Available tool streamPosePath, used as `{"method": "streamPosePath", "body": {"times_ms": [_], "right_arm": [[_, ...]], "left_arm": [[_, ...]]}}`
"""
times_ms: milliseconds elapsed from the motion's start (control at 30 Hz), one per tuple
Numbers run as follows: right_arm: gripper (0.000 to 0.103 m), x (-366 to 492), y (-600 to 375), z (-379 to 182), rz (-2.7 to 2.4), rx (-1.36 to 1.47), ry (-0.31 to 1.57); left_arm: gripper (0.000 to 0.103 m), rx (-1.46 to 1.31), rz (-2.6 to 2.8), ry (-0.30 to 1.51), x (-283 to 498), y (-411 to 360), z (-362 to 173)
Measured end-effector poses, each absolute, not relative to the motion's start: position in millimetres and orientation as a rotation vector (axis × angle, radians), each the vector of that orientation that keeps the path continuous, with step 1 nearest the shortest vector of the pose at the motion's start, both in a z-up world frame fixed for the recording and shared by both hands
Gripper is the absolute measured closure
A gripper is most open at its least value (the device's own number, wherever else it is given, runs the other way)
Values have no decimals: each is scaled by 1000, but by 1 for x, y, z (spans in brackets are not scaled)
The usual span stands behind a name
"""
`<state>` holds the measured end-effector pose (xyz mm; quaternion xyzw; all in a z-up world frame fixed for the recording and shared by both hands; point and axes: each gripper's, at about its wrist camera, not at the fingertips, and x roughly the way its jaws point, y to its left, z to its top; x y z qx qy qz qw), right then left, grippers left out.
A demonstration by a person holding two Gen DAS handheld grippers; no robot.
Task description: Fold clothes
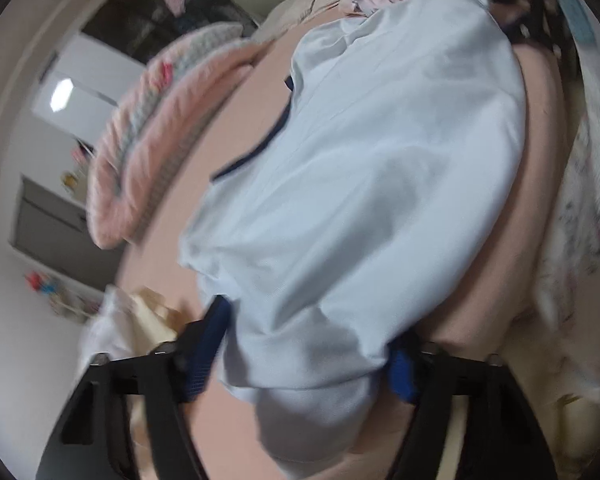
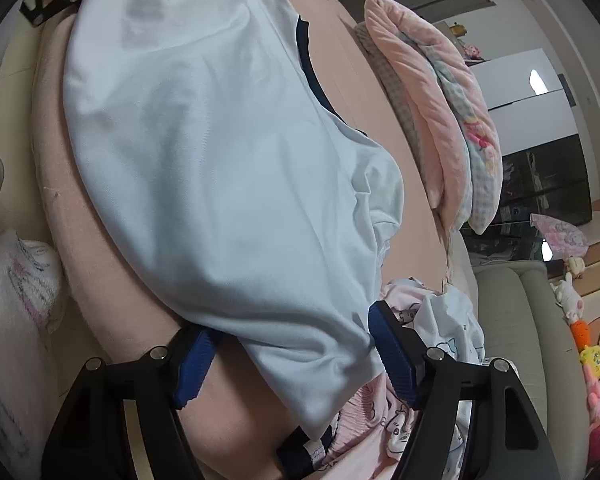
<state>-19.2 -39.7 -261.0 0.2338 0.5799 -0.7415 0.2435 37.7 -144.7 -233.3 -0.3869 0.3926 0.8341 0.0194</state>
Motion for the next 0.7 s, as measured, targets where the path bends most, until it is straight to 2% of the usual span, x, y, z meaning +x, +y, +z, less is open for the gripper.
{"method": "streamPosePath", "body": {"times_ms": [200, 300, 467, 567, 700], "right_arm": [[37, -19, -41, -262, -1966, 625, 1602], [42, -19, -41, -262, -1944, 658, 1576], [44, -20, -43, -262, -1890, 662, 1604], [47, -24, -42, -260, -1909, 715, 1547], [59, -25, -38, -259, -1935, 773, 1467]], "left_arm": [[56, -1322, 2612, 974, 26, -157, -228], [56, -1382, 2622, 841, 20, -163, -225], [55, -1472, 2629, 624, 10, -174, -220], [54, -1483, 2649, 566, 10, -177, -220], [54, -1478, 2687, 502, 11, -180, -220]]}}
